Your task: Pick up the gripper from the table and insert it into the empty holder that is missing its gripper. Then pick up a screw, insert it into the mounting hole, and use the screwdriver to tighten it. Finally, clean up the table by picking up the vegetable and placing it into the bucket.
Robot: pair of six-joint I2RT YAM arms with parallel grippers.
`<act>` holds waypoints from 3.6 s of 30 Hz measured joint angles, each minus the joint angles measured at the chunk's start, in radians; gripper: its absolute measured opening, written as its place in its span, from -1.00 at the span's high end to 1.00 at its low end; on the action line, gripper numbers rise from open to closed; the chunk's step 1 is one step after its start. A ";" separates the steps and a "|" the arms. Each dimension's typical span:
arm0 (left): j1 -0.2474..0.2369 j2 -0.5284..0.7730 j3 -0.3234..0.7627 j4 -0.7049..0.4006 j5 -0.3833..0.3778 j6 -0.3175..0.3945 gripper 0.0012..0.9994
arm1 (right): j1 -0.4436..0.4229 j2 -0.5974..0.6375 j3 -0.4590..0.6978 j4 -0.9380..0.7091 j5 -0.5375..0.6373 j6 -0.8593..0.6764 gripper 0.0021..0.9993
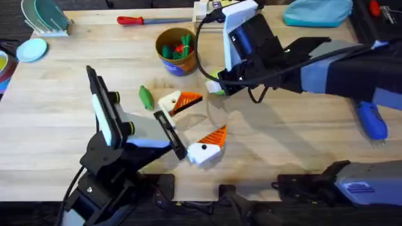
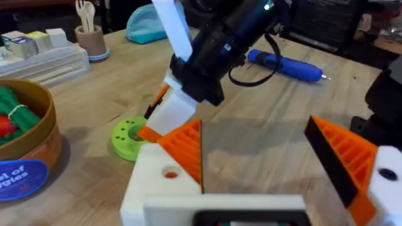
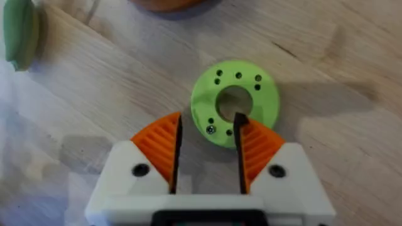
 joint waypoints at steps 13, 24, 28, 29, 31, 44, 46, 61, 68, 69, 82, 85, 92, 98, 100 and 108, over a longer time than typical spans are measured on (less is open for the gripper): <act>0.000 0.000 0.000 0.000 0.000 0.000 -0.99 | 0.032 0.048 0.002 -0.005 0.088 -0.012 0.24; 0.000 0.000 0.000 0.000 0.000 0.000 -0.99 | 0.046 0.063 0.002 -0.004 0.091 -0.022 0.42; 0.000 0.000 0.000 0.000 0.000 0.000 -0.99 | 0.045 0.072 0.003 0.000 0.102 -0.026 0.56; 0.000 0.000 0.000 0.000 0.000 0.000 -0.99 | 0.045 0.072 0.003 0.000 0.104 -0.026 0.61; 0.000 0.000 0.000 0.000 0.000 0.000 -0.99 | 0.045 0.072 0.004 0.000 0.106 -0.027 0.69; 0.000 0.000 0.000 0.000 0.000 0.000 -0.99 | 0.045 0.072 0.010 0.004 0.133 -0.038 0.99; 0.000 0.000 0.000 0.000 0.000 0.000 -0.99 | 0.045 0.071 0.010 0.004 0.149 -0.038 0.99; 0.000 0.000 0.000 0.000 0.000 0.000 -0.99 | 0.045 0.058 0.026 -0.123 0.224 -0.061 0.99; 0.000 0.000 0.000 0.000 0.000 0.000 -0.99 | 0.043 0.056 0.116 -0.293 0.226 -0.079 0.99; 0.000 0.000 0.000 0.000 0.000 0.000 -0.99 | 0.043 0.052 0.137 -0.313 0.226 -0.089 0.99; 0.000 0.000 0.000 0.000 0.000 0.000 -0.99 | 0.072 -0.110 0.477 -0.606 0.190 -0.143 0.99; 0.000 0.000 0.000 0.000 0.000 0.000 -0.99 | 0.118 -0.148 0.526 -0.607 0.122 -0.146 0.99; 0.000 0.000 0.000 0.000 0.000 0.000 -0.99 | 0.259 -0.162 0.539 -0.608 0.015 -0.104 0.99; 0.000 0.000 0.000 0.000 0.000 0.000 -0.99 | 0.344 -0.127 0.539 -0.578 -0.015 -0.088 0.99; 0.000 0.000 0.000 0.000 0.000 0.000 -0.99 | 0.352 -0.112 0.539 -0.578 -0.020 -0.087 0.99; 0.000 0.000 0.000 0.000 0.000 0.000 -0.99 | 0.355 -0.066 0.539 -0.544 -0.023 -0.073 0.99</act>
